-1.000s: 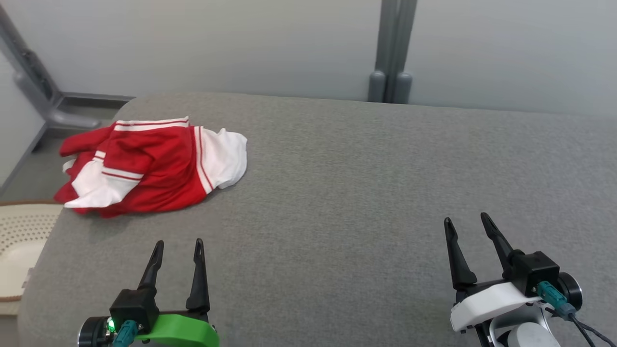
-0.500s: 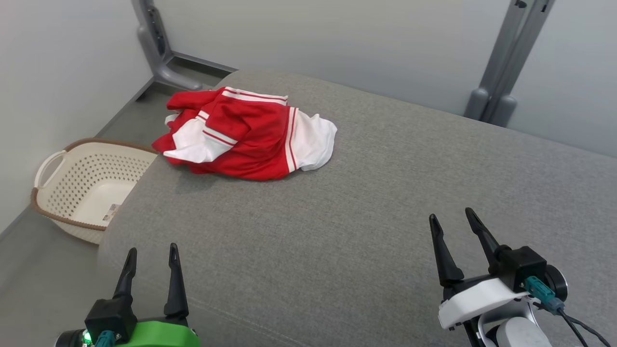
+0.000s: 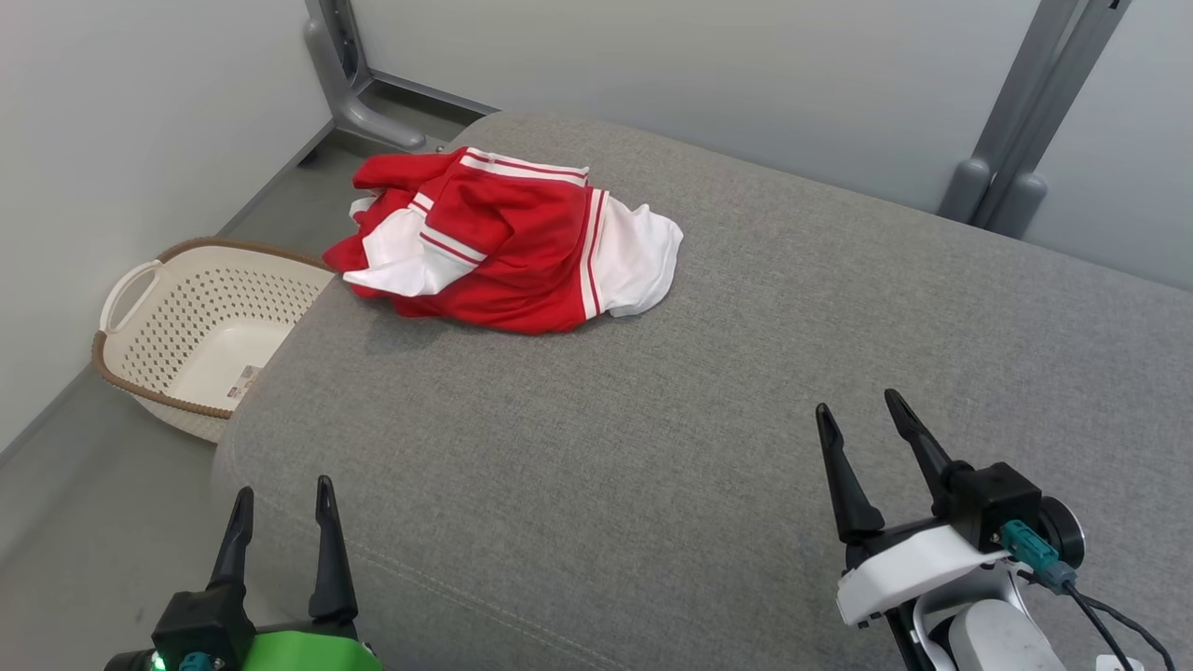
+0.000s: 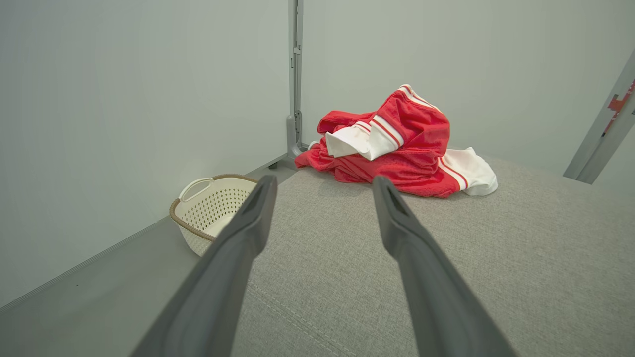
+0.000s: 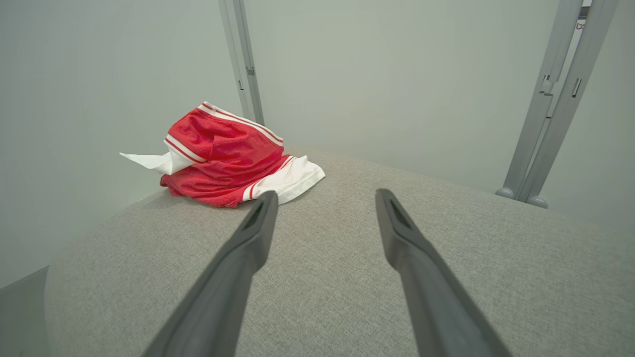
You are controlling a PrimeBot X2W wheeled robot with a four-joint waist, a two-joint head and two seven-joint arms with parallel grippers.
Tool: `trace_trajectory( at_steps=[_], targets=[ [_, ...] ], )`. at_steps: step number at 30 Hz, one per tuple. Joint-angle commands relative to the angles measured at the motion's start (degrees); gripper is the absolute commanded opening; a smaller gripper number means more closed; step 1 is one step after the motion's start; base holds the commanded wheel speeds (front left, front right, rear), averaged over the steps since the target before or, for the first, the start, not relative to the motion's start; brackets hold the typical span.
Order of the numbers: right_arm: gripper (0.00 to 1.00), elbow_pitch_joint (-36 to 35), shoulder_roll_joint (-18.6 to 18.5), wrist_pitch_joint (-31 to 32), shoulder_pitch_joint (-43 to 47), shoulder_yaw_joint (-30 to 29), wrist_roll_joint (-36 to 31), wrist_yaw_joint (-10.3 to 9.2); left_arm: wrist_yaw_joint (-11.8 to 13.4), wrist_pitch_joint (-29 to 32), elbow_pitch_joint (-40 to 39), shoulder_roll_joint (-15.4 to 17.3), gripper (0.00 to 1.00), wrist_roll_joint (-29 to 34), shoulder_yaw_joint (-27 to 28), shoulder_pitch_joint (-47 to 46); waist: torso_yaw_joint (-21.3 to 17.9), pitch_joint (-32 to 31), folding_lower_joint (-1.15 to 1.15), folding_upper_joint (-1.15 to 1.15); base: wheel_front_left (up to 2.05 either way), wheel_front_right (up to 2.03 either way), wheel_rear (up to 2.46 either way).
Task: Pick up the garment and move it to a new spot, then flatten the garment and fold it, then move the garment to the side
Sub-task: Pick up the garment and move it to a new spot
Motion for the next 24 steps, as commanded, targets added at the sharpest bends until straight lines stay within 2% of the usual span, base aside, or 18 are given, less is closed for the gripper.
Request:
trace_trajectory(
  at_steps=[1, 7, 12, 16, 24],
  targets=[
    [1.0, 0.2, -0.2, -0.2, -0.1, -0.3, -0.3, 0.0, 0.0, 0.1, 0.5, 0.4, 1.0, -0.7, 0.1, 0.0, -0.1, 0.0, 0.0, 0.0, 0.0, 0.0, 0.0],
    [1.0, -0.2, -0.2, -0.2, 0.7, -1.4, -0.7, 0.0, -2.3, 3.9, 4.7, 0.8, 1.0, -1.1, -1.7, -7.1, -0.4, 0.6, 0.0, 0.0, 0.0, 0.0, 0.0],
    [1.0, -0.6, -0.2, -0.2, 1.6, -1.9, -2.0, 0.0, -5.3, 11.4, 13.7, 0.4, 1.0, -5.2, -1.5, -20.3, -1.2, 1.7, 0.0, 0.0, 0.0, 0.0, 0.0],
    [1.0, -1.3, -0.2, 0.7, 0.2, -0.5, -3.1, 0.0, -7.1, 16.5, 22.5, 1.4, 1.0, -7.5, -0.6, -30.4, -4.7, 3.8, 0.0, 0.0, 0.0, 0.0, 0.0],
    [1.0, -3.8, -0.3, 3.3, -1.9, 2.6, -5.9, -0.01, -9.7, 21.0, 36.2, 4.4, 1.0, -12.3, 3.0, -43.8, -13.1, 9.1, 0.0, 0.0, 0.0, 0.0, 0.0]
  ],
)
